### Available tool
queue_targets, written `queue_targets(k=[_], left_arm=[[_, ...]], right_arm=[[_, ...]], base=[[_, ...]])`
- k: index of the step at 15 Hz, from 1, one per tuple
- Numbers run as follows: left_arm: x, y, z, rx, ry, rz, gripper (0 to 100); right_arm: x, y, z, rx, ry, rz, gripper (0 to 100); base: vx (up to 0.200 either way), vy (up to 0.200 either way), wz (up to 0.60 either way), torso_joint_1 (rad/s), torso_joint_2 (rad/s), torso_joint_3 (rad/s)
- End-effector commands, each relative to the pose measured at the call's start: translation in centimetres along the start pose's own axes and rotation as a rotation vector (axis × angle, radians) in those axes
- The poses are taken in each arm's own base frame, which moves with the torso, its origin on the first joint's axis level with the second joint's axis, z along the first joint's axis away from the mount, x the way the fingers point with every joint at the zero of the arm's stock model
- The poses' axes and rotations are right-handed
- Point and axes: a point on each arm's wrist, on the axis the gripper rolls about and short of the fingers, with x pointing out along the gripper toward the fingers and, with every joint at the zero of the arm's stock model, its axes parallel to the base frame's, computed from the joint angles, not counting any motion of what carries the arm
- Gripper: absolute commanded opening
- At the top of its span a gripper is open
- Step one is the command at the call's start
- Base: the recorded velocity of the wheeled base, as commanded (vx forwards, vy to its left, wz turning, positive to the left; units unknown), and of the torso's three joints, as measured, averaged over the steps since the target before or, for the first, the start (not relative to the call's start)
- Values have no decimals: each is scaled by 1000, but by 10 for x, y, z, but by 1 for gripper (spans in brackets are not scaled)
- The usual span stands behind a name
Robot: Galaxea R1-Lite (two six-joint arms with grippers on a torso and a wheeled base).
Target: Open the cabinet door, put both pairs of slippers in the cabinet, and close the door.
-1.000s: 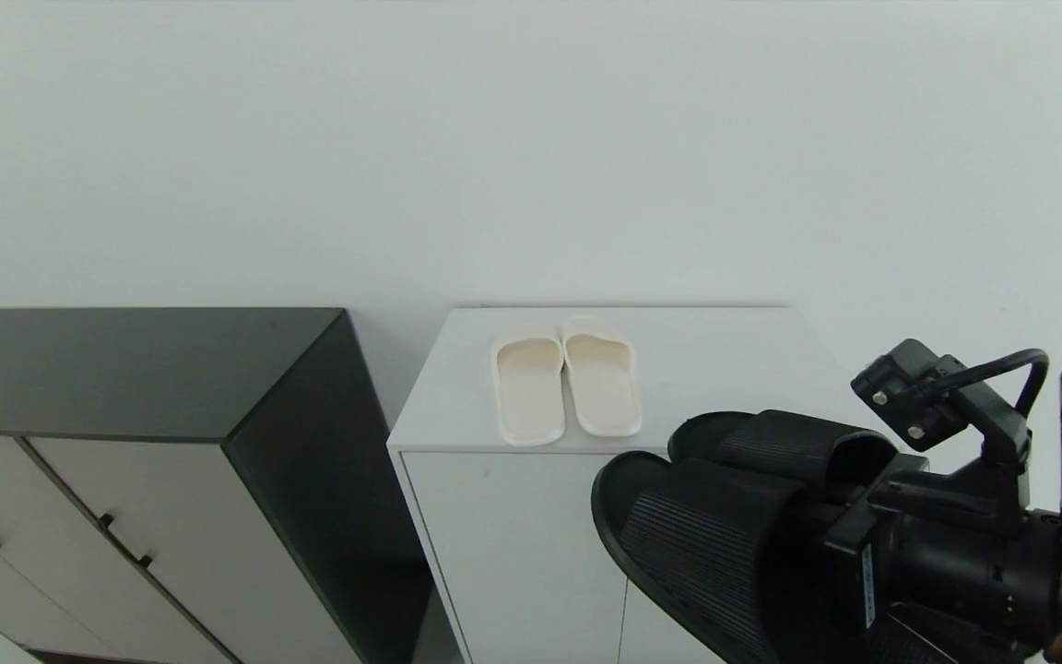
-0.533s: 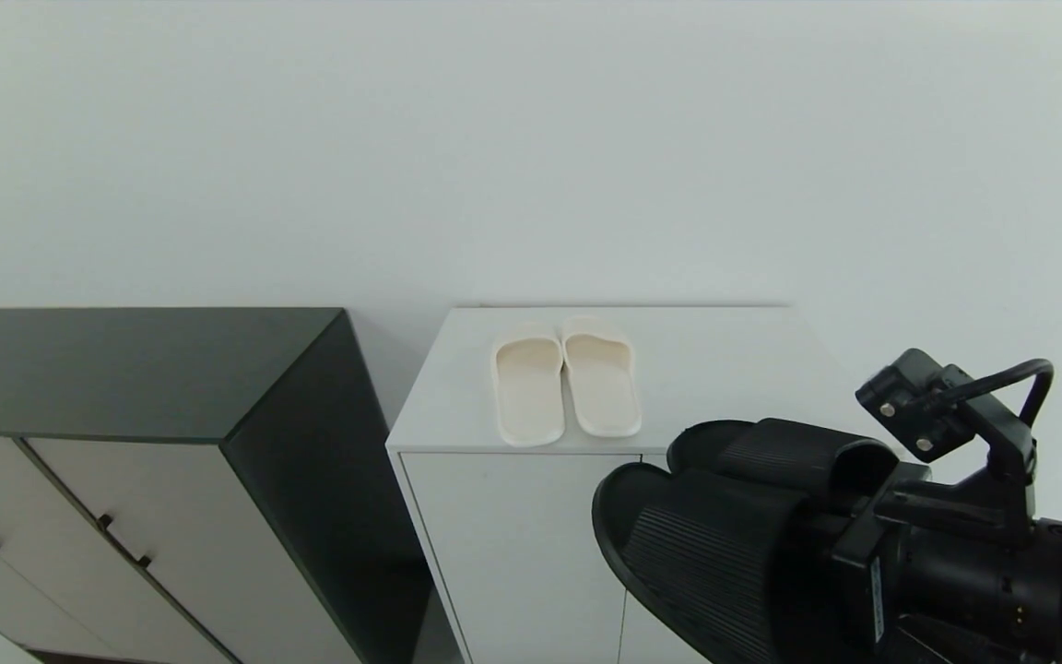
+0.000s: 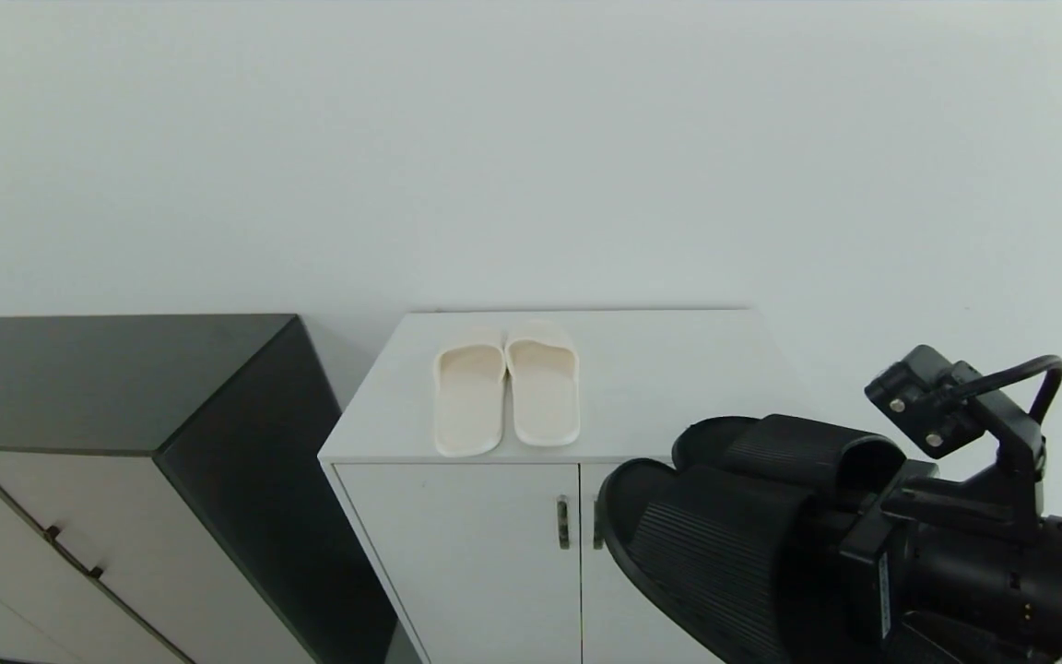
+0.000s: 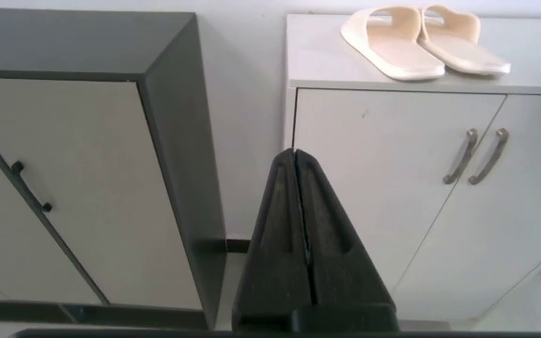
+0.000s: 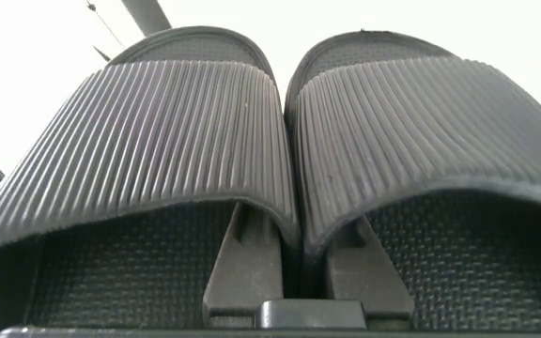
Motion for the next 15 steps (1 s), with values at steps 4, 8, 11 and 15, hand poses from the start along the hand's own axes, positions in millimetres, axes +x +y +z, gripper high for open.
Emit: queue_targets(k=[4,8,11,15], left_arm=[[0,0,0,-1,0,-1,0],[0,0,0,-1,0,-1,0],[0,0,0,-1,0,-1,0],[0,0,0,-1,0,-1,0]], right_arm=[[1,0,-1,-1,3,3,0],[1,0,-1,-1,4,2,0],[1,0,-3,-1,12,15,0],[1,0,-4,0,9,24,0]], base=[[0,0,0,0,0,0],[0,0,0,0,0,0],[0,0,0,0,0,0],[0,0,0,-101,223,115]])
